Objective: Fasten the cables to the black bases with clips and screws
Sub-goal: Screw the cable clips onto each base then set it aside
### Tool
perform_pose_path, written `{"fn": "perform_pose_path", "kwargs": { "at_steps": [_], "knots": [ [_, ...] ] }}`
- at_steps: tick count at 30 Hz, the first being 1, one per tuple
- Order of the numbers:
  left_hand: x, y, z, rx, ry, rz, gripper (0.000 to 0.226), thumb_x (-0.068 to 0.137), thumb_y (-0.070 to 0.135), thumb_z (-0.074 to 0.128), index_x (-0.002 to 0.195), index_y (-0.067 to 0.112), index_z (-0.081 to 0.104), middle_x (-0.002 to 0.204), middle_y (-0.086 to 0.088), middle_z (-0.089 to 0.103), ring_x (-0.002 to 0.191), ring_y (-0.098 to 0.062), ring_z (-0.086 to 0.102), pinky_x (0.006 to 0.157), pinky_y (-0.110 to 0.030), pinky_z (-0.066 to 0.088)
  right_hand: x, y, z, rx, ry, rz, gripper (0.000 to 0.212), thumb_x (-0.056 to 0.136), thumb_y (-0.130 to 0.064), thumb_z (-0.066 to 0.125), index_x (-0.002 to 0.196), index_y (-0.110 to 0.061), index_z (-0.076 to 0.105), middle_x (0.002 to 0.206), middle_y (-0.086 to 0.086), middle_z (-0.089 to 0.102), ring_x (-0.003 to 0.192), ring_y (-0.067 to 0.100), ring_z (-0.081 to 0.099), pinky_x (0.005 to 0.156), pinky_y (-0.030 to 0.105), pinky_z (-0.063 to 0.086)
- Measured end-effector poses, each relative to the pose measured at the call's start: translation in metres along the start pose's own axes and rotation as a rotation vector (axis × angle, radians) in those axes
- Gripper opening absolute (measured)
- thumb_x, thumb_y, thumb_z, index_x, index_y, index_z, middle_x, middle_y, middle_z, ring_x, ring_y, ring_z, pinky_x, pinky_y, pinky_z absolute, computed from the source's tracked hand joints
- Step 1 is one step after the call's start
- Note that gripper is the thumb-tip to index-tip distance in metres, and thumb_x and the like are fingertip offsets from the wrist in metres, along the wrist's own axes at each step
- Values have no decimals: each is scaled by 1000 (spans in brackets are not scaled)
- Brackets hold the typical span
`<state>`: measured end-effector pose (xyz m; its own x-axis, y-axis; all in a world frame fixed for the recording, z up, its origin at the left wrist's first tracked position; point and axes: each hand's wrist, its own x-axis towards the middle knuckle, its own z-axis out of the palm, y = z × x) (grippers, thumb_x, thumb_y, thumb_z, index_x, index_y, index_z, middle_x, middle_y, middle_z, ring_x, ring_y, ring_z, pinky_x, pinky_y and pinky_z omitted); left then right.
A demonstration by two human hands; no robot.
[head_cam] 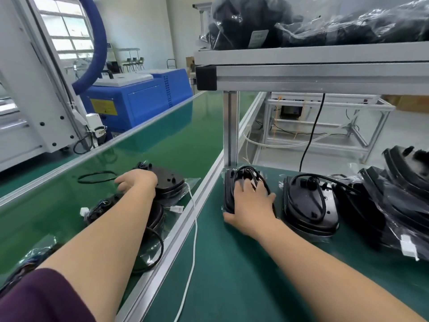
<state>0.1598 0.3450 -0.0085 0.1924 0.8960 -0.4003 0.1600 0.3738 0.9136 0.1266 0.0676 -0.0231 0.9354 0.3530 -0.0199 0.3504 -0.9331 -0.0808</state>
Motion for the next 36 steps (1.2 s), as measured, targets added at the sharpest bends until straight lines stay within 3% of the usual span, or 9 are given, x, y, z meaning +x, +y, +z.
{"fn": "perform_pose_path", "kwargs": {
  "at_steps": [5, 8, 10, 12, 14, 19, 22, 28, 36],
  "knots": [
    [-26, -13, -2, 212, 93, 199, 48, 102, 24, 27, 145, 4, 31, 155, -12, 28, 140, -31, 31, 114, -35, 23, -16, -3, 3, -12, 94, -74, 81, 89, -55, 54, 152, -14, 26, 153, 11, 32, 136, 41, 29, 106, 61, 31],
    [-74, -33, -8, 490, -284, 621, 44, 88, 22, 58, 129, 6, 51, 131, -15, 52, 116, -34, 55, 99, -36, 45, -27, -8, 2, 50, 153, -106, 77, 88, -55, 55, 148, -14, 32, 151, 8, 36, 131, 39, 34, 106, 56, 32],
    [-112, -51, -10, 409, -616, 491, 52, 85, 40, 66, 126, 12, 52, 120, -8, 60, 106, -30, 62, 90, -41, 54, -39, -11, 2, 78, 189, -131, 74, 87, -55, 56, 146, -15, 36, 151, 6, 38, 132, 36, 37, 108, 51, 33],
    [-148, -61, -18, 301, -899, 71, 59, 79, 54, 71, 117, 10, 57, 112, -10, 67, 95, -29, 67, 69, -37, 59, -55, -14, 2, 110, 221, -154, 73, 85, -54, 57, 144, -16, 38, 147, 6, 43, 130, 33, 38, 108, 47, 34],
    [-167, -71, -26, 251, -1056, -122, 54, 80, 43, 75, 115, 4, 66, 111, -17, 71, 95, -32, 70, 67, -37, 59, -73, -15, 2, 109, 232, -177, 73, 84, -52, 59, 143, -15, 38, 143, 6, 44, 130, 33, 37, 110, 47, 32],
    [-189, -96, -58, 103, -1032, -31, 27, 83, 6, 70, 109, 0, 66, 97, -23, 72, 76, -33, 71, 62, -39, 57, -124, -1, -6, 91, 243, -259, 71, 89, -59, 53, 144, -17, 39, 149, 4, 39, 140, 34, 27, 118, 54, 17],
    [-206, -107, -80, 21, -1005, 6, 28, 85, 4, 68, 112, 3, 61, 86, -19, 71, 68, -28, 71, 55, -36, 56, -157, 21, -14, 433, 306, -313, 64, 92, -63, 46, 140, -22, 52, 152, 0, 43, 144, 25, 28, 122, 47, 14],
    [-246, -139, -129, 53, -1090, 2, 35, 81, 6, 73, 114, 10, 61, 93, -14, 75, 75, -26, 73, 61, -38, 58, -201, 95, -14, 753, 337, -3, 26, 100, -27, 54, 120, -13, 61, 118, 2, 62, 112, 19, 56, 101, 35, 42],
    [-297, -171, -158, 213, -1213, -27, 41, 83, 7, 70, 121, 14, 59, 102, -15, 74, 83, -28, 73, 66, -39, 58, -253, 141, -4, 746, 203, 113, 9, 90, -19, 67, 97, -20, 72, 85, -8, 69, 79, 7, 59, 78, 23, 46]
  ]
}}
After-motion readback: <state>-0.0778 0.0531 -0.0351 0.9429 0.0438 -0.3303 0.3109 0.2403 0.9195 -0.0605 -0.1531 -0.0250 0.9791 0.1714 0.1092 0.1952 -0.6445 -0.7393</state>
